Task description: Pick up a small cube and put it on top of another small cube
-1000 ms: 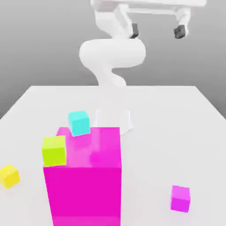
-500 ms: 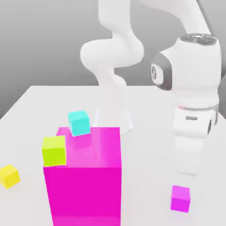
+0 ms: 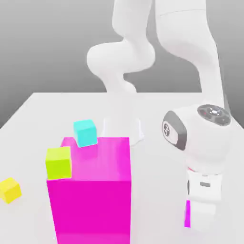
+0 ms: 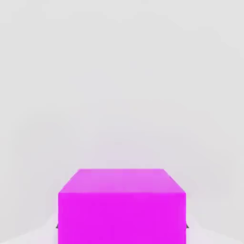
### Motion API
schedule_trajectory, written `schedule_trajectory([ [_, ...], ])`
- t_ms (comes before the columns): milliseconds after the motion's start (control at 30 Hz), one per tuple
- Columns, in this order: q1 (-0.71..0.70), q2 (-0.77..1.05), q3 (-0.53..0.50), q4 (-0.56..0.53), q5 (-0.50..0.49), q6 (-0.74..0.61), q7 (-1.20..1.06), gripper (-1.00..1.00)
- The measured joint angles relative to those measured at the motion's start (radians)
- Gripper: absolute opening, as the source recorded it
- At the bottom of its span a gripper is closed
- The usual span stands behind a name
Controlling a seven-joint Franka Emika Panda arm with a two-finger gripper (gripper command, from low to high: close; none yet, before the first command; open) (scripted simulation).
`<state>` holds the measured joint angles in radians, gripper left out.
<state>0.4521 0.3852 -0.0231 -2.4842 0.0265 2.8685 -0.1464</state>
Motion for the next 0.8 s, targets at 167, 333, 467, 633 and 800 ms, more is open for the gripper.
schedule_trajectory([
  [167, 0.005, -0.141, 0.006, -0.019, -0.007, -0.121, -0.011, -1.00],
  [333, -0.045, -0.284, -0.026, -0.017, 0.061, -0.268, 0.047, -1.00],
  [467, -0.129, -0.422, -0.076, -0.028, 0.060, -0.398, 0.178, -1.00],
  [633, -0.226, -0.600, -0.109, -0.043, 0.012, -0.557, 0.380, -1.00],
  [800, -0.363, -0.780, -0.123, -0.058, -0.058, -0.717, 0.600, -1.00],
])
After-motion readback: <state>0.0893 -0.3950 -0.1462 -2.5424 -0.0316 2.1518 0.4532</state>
